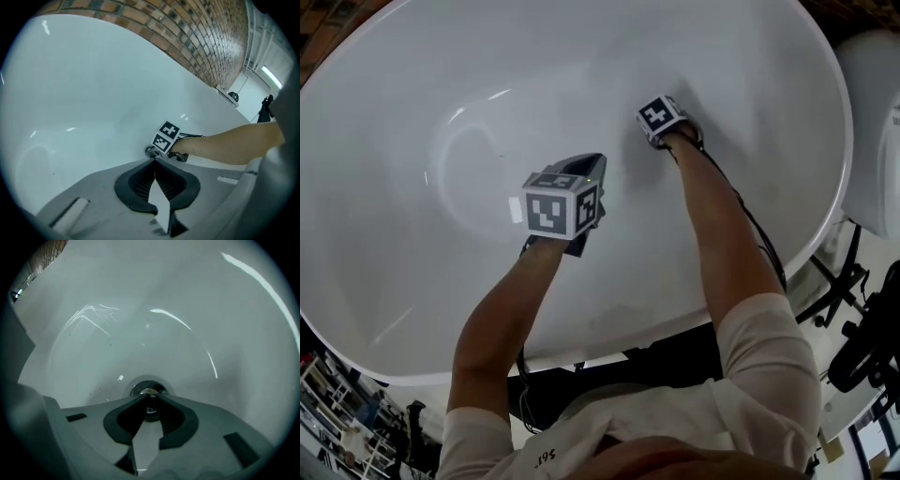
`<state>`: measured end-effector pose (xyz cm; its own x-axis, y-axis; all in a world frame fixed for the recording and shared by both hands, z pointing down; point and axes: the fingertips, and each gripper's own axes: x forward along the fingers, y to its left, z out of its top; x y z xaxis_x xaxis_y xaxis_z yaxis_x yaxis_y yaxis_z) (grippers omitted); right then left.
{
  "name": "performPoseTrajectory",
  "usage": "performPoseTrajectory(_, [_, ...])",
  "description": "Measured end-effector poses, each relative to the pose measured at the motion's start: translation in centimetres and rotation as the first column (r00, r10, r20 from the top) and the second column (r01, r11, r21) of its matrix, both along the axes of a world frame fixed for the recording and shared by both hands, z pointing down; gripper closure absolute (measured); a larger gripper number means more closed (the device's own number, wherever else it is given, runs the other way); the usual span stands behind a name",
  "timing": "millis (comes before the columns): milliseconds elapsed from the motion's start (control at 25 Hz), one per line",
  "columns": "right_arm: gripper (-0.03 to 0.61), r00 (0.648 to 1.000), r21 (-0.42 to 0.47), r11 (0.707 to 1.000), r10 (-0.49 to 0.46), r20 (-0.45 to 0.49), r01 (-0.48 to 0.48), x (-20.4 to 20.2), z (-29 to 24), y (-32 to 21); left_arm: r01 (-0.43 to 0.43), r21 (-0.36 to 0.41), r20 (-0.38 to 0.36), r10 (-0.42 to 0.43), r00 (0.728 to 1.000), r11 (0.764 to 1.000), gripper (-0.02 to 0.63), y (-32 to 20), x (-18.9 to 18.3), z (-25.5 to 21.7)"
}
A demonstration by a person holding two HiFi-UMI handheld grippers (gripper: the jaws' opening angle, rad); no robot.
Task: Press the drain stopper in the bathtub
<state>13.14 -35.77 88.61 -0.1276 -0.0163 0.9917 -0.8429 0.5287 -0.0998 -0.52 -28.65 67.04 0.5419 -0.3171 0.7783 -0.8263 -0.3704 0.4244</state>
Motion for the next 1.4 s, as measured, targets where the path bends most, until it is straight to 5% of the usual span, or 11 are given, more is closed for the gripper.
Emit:
performPoseTrajectory(320, [0.514, 1.0, 0.031, 1.0, -0.002, 0.018, 0.001, -0.7, 0.3, -0.5, 0.039, -0.089, -0.022, -0.041, 0.999, 0.995, 0.607, 1.6, -0.2, 3.9])
performPoseTrajectory(1400, [0.502, 0.999, 0.072, 0.997, 0.021, -0.041, -0.018, 0.5, -3.0, -0.8, 0.048, -0.015, -0.043, -0.049, 0.998, 0.999, 0.607, 0.7, -1.0, -0.9])
